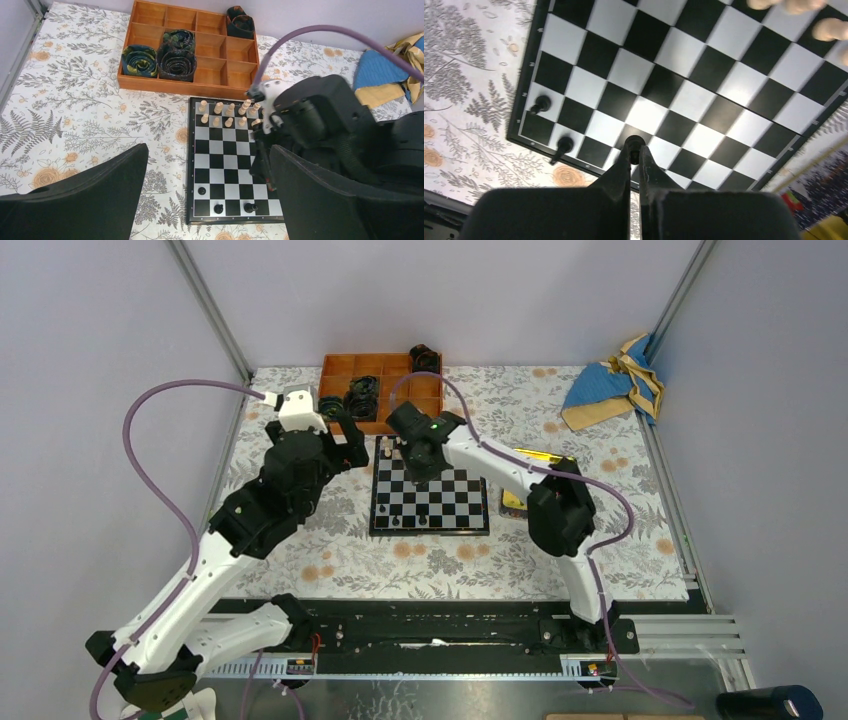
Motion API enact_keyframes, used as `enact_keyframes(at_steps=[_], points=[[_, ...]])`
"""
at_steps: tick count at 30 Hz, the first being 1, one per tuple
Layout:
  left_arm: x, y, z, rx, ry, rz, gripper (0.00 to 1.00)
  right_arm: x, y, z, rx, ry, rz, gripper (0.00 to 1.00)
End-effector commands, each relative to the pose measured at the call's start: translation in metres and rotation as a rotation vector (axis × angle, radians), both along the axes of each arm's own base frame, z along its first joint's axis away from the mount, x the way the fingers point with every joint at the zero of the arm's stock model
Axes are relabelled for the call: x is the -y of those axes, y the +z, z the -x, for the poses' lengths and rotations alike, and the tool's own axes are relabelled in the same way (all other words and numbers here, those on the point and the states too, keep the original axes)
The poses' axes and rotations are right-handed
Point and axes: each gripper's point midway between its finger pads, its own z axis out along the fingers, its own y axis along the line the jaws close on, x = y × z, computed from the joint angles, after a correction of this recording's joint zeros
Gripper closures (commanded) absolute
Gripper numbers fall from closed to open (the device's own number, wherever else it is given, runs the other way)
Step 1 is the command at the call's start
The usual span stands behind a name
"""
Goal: Set up the chess pieces on the board
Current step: Place the chess piece on the chessboard.
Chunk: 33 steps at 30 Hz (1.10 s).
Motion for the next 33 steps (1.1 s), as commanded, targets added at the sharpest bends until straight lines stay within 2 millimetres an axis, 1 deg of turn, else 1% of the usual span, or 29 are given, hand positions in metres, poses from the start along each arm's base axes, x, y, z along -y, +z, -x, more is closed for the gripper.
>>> enact_keyframes(at_steps=[1,3,5,9,12,18,33], points=[[-0.010,0.023,0.002,0.058,0.024,0.012,0.01,-0.028,0.009,0.012,-0.010,0.069,-0.008,1.00],[-0.010,0.023,0.004,0.060,0.022,0.017,0.01,-0.038,0.007,0.015,-0.012,0.090,-0.010,1.00],[-0.011,0.024,0.005,0.062,0.020,0.023,0.01,-0.045,0.003,0.019,-0.019,0.105,-0.004,1.00],[-0.012,0.020,0.007,0.056,0.022,0.023,0.01,-0.052,-0.007,0.027,-0.035,0.126,0.005,1.00],[-0.012,0.020,0.007,0.057,0.021,0.029,0.01,-0.053,-0.016,0.033,-0.052,0.136,0.014,1.00],[-0.009,0.017,0.006,0.046,0.015,0.031,0.01,-0.057,-0.025,0.040,-0.064,0.153,0.017,1.00],[-0.005,0.012,0.005,0.033,0.007,0.042,0.01,-0.064,-0.043,0.042,-0.083,0.172,0.022,1.00]])
